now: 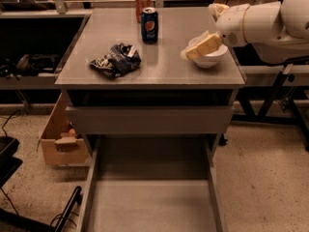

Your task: Place pepsi can into middle drawer

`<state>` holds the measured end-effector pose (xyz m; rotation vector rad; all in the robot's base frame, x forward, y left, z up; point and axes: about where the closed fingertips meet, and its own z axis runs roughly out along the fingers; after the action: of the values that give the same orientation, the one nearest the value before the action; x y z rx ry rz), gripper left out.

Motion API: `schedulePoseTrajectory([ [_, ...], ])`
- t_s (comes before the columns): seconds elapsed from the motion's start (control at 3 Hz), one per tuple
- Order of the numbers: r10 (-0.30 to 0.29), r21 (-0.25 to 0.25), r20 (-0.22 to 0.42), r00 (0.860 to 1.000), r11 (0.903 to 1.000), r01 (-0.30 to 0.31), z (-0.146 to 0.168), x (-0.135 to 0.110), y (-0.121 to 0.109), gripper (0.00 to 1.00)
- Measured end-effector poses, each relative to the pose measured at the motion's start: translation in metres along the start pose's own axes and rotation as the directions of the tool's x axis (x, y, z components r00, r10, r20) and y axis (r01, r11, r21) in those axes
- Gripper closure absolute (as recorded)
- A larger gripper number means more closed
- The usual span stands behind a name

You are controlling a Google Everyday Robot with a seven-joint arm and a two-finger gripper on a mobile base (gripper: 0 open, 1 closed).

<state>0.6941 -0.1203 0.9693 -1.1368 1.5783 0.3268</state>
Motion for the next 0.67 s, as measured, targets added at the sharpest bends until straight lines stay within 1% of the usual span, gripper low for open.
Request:
schedulePoseTrajectory([
  [0.33,0.000,0.000,0.000,1.000,1.0000,0.000,0.000,0.000,0.000,0.00],
  [0.67,0.041,0.036,0.061,0.997,0.9984,-0.044,0.027,-0.004,-0.027,0.00],
])
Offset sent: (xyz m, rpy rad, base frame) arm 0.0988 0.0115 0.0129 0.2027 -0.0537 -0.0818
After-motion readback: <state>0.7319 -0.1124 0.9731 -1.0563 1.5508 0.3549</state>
